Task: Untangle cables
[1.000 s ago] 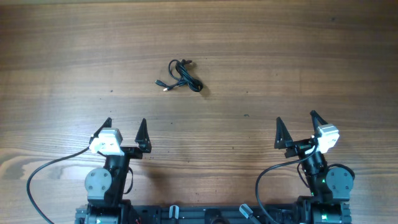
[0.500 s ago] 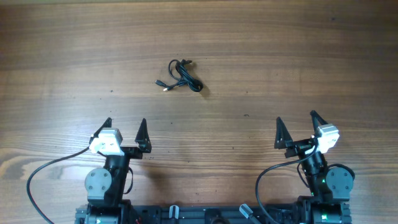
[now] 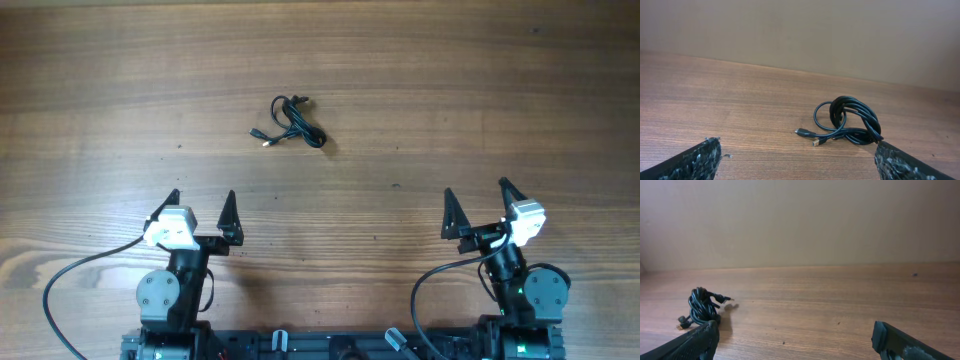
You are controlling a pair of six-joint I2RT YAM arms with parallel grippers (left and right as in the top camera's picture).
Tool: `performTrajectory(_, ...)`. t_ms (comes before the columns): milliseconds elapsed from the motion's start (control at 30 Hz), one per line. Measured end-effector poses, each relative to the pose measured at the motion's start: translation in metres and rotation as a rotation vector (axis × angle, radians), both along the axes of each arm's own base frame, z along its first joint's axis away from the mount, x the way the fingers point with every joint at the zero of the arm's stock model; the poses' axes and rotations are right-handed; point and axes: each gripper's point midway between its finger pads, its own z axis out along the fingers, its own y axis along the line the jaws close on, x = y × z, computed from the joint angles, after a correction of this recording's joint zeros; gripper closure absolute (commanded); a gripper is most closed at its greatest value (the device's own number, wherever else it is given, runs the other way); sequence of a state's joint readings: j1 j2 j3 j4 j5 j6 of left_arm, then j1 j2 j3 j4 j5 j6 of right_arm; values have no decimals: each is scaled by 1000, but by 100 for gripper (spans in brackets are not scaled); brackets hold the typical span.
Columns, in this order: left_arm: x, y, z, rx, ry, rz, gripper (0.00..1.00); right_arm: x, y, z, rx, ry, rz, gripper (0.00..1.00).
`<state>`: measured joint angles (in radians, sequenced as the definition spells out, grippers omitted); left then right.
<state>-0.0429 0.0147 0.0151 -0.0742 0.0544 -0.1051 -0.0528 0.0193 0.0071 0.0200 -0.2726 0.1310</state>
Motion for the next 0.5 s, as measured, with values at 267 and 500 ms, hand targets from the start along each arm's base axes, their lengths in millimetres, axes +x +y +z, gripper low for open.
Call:
performTrajectory(267,0,-8,12,-5,-51,-49,0,-6,20,4,37,-7,121,0)
performTrajectory(500,-1,-16,22,-7,-17,-94,0,-13,31,34,29,-46,192,0)
